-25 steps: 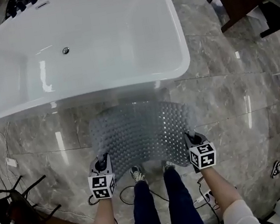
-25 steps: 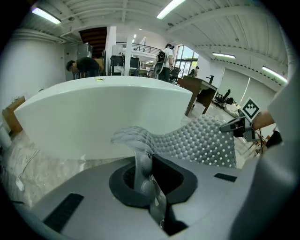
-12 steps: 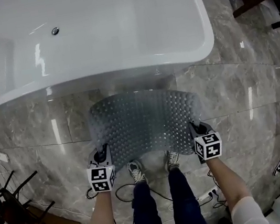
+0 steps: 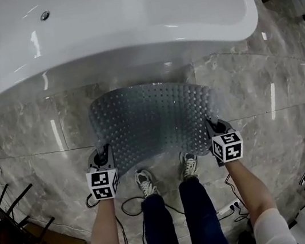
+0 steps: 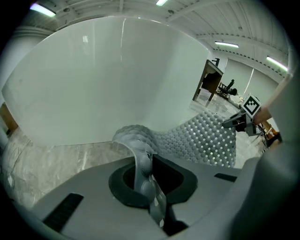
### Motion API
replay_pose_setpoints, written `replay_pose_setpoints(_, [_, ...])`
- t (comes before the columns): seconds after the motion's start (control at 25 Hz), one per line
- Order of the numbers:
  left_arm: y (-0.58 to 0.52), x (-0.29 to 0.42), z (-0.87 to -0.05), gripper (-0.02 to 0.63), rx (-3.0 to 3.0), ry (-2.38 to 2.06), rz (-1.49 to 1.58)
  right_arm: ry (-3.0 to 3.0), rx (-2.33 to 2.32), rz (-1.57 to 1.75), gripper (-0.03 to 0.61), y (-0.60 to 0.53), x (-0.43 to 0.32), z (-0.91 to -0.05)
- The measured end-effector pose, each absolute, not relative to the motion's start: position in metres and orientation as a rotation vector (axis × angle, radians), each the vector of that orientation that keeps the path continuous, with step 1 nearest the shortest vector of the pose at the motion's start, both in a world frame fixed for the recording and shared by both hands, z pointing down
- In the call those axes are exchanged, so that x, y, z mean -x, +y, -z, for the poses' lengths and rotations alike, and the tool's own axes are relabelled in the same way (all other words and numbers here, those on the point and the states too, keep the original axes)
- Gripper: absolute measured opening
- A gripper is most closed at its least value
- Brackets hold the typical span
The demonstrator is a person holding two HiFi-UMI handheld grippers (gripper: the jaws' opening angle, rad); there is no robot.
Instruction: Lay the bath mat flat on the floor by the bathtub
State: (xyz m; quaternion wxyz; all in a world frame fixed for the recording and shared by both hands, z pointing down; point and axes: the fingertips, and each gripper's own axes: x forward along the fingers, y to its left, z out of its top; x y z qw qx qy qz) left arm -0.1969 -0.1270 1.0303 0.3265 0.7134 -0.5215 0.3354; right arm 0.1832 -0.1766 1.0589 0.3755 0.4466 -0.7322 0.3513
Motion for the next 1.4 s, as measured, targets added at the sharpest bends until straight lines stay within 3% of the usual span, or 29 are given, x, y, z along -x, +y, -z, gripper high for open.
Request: replay_pose_setpoints(1.4, [-0.138,0.26,-1.219,0.044,-1.6,-1.469,-1.082,-1.684,-1.225,-0.724,0.044,-0.222,-0.238,-1.229])
